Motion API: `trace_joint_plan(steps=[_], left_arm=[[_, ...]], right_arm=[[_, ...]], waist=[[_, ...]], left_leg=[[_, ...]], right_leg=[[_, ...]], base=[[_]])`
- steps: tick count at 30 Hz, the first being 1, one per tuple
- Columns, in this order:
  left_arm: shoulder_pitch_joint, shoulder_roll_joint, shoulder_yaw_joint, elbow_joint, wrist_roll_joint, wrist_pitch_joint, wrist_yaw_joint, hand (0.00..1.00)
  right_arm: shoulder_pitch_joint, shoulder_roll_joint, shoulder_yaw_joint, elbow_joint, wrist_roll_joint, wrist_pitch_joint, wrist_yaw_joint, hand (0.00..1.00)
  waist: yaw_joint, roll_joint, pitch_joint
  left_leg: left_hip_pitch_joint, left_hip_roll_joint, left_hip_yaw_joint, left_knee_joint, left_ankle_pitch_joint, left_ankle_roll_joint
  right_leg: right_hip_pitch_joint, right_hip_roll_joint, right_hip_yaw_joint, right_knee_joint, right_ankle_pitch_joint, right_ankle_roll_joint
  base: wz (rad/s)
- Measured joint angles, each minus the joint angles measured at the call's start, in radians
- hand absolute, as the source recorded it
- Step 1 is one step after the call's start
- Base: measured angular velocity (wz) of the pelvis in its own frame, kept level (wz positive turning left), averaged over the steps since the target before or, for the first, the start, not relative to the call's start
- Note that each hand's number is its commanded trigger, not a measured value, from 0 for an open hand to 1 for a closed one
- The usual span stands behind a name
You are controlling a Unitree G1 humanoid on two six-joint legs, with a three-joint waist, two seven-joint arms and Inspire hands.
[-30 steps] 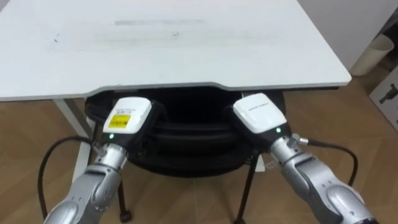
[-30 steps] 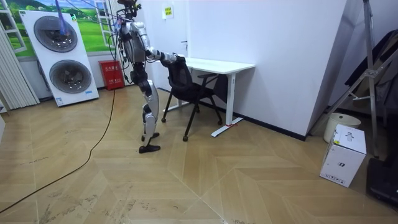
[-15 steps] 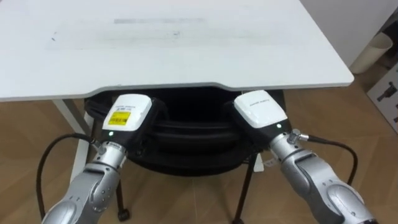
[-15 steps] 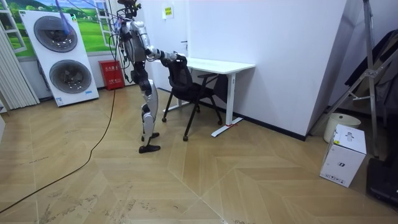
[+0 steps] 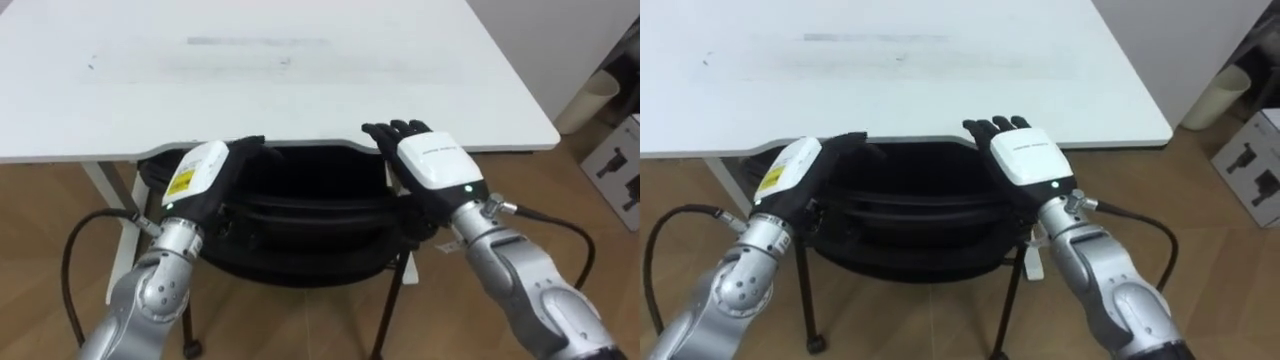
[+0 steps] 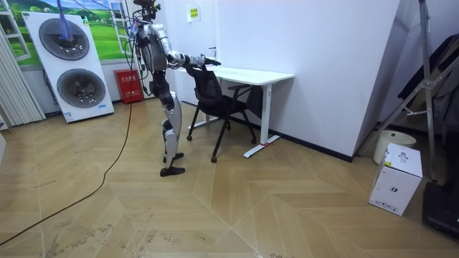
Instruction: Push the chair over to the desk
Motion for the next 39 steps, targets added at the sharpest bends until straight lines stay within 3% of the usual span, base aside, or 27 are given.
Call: trace_joint_plan(steps=[6,9,11,13,16,19,21,23,24,25,26,28,30,31,33,35,36,38,39], left_arm=[[-0.001,0.009,0.057,-0.010,0.000,-0.001,-0.009,0.00],[0.000,0.048,0.092,-0.053,-0.002,0.001,-0.038,0.00],[0.007,0.111,0.106,-0.079,-0.014,-0.003,-0.043,0.00],[0.026,0.122,0.142,-0.093,-0.021,-0.008,-0.043,0.00],[0.076,0.123,0.209,-0.125,-0.023,-0.051,-0.041,0.00],[0.111,0.140,0.268,-0.137,-0.027,-0.082,-0.041,0.00],[0.147,0.140,0.347,-0.159,-0.067,-0.112,-0.030,0.00],[0.187,0.137,0.513,-0.251,-0.210,-0.120,0.070,0.00],[0.189,0.134,0.564,-0.272,-0.233,-0.123,0.096,0.00],[0.200,0.122,0.668,-0.301,-0.274,-0.147,0.148,0.00],[0.222,0.110,0.765,-0.314,-0.325,-0.177,0.195,0.00],[0.278,0.078,0.873,-0.315,-0.424,-0.192,0.254,0.00],[0.361,0.036,0.925,-0.299,-0.513,-0.191,0.312,0.00],[0.412,0.008,0.939,-0.267,-0.568,-0.191,0.345,0.00],[0.493,-0.070,0.936,-0.180,-0.641,-0.173,0.393,0.00],[0.552,-0.108,0.921,-0.068,-0.680,-0.173,0.440,0.00],[0.575,-0.116,0.909,-0.021,-0.694,-0.174,0.453,0.00],[0.614,-0.119,0.850,0.208,-0.741,-0.175,0.474,0.00],[0.617,-0.119,0.832,0.269,-0.754,-0.175,0.478,0.00]], right_arm=[[-0.032,-0.056,-0.055,-0.007,0.007,-0.066,-0.006,0.00],[-0.103,-0.062,-0.268,-0.061,0.015,-0.060,-0.129,0.00],[-0.135,-0.095,-0.440,-0.103,0.093,-0.048,-0.272,0.00],[-0.132,-0.107,-0.538,-0.122,0.131,-0.058,-0.375,0.00],[-0.058,-0.107,-0.654,-0.145,0.186,-0.094,-0.493,0.00],[0.032,-0.109,-0.755,-0.147,0.278,-0.121,-0.574,0.00],[0.086,-0.109,-0.824,-0.154,0.332,-0.122,-0.609,0.00],[0.168,-0.109,-0.909,-0.190,0.457,-0.127,-0.656,0.00],[0.187,-0.107,-0.930,-0.197,0.486,-0.127,-0.665,0.00],[0.233,-0.101,-0.973,-0.207,0.536,-0.133,-0.680,0.00],[0.287,-0.090,-1.012,-0.209,0.588,-0.139,-0.689,0.00],[0.378,-0.060,-1.061,-0.210,0.686,-0.141,-0.704,0.00],[0.473,-0.009,-1.088,-0.209,0.800,-0.134,-0.727,0.00],[0.547,0.045,-1.090,-0.210,0.888,-0.134,-0.732,0.00],[0.667,0.154,-1.083,-0.192,1.036,-0.124,-0.716,0.00],[0.744,0.223,-1.048,-0.132,1.121,-0.125,-0.704,0.00],[0.764,0.241,-1.035,-0.101,1.141,-0.126,-0.693,0.00],[0.807,0.295,-0.984,0.102,1.198,-0.130,-0.638,0.00],[0.809,0.302,-0.969,0.164,1.217,-0.130,-0.631,0.00]], waist=[[-0.030,-0.011,0.0077],[-0.032,-0.005,0.0112],[-0.022,0.002,0.0156],[-0.018,0.002,0.0159],[-0.023,0.008,0.0140],[-0.031,0.032,0.0030],[-0.032,0.053,-0.0074],[-0.050,0.078,-0.0232],[-0.055,0.083,-0.0265],[-0.055,0.089,-0.0303],[-0.055,0.092,-0.0321],[-0.063,0.103,-0.0342],[-0.064,0.111,-0.0308],[-0.068,0.107,-0.0296],[-0.070,0.117,-0.0214],[-0.078,0.117,-0.0214],[-0.079,0.116,-0.0211],[-0.079,0.117,-0.0221],[-0.080,0.119,-0.0226]], left_leg=[[-0.007,-0.002,-0.010,0.003,0.003,0.001],[-0.026,0.004,-0.019,0.010,0.004,0.000],[-0.028,0.008,-0.024,0.011,0.002,-0.002],[-0.032,0.012,-0.025,0.014,-0.002,-0.005],[-0.035,0.014,-0.030,0.015,-0.004,-0.009],[-0.049,0.015,-0.030,0.017,-0.005,-0.011],[-0.049,0.016,-0.026,0.014,-0.005,-0.011],[-0.037,0.015,-0.024,0.005,-0.006,-0.012],[-0.028,0.015,-0.022,-0.001,-0.006,-0.012],[-0.003,0.015,-0.012,-0.017,-0.005,-0.012],[0.026,0.014,-0.002,-0.033,-0.006,-0.013],[0.064,0.013,0.011,-0.043,-0.015,-0.014],[0.087,0.011,0.021,-0.040,-0.027,-0.015],[0.082,0.008,0.023,-0.028,-0.036,-0.017],[0.075,0.011,0.027,-0.003,-0.051,-0.018],[0.069,0.014,0.033,0.002,-0.053,-0.018],[0.066,0.014,0.033,0.001,-0.053,-0.018],[0.056,0.014,0.033,-0.003,-0.054,-0.017],[0.054,0.013,0.032,-0.002,-0.054,-0.016]], right_leg=[[-0.002,0.001,-0.001,-0.002,0.001,0.002],[-0.006,0.011,-0.016,-0.026,0.017,-0.002],[0.006,0.021,-0.024,-0.062,0.032,-0.002],[0.009,0.026,-0.027,-0.075,0.038,-0.003],[0.011,0.030,-0.034,-0.082,0.039,-0.004],[0.008,0.033,-0.036,-0.086,0.041,-0.007],[0.006,0.033,-0.031,-0.088,0.041,-0.007],[0.010,0.031,-0.033,-0.087,0.039,-0.004],[0.013,0.030,-0.032,-0.087,0.039,-0.003],[0.027,0.028,-0.022,-0.088,0.037,-0.001],[0.044,0.027,-0.010,-0.088,0.035,0.002],[0.072,0.023,-0.009,-0.086,0.029,0.011],[0.087,0.019,0.003,-0.076,0.015,0.012],[0.086,0.014,0.003,-0.065,-0.004,0.002],[0.074,0.012,0.017,-0.044,-0.023,0.004],[0.061,0.010,0.026,-0.036,-0.026,0.004],[0.058,0.010,0.028,-0.037,-0.025,0.003],[0.059,0.006,0.027,-0.048,-0.018,0.003],[0.058,0.006,0.027,-0.051,-0.016,0.004]], base=[[0.04],[0.07],[0.10],[0.05],[0.01],[0.00],[0.00],[0.00],[-0.11],[-0.24],[-0.28],[-0.25],[-0.23],[-0.12],[-0.06],[-0.08],[-0.06],[0.00],[0.00]])
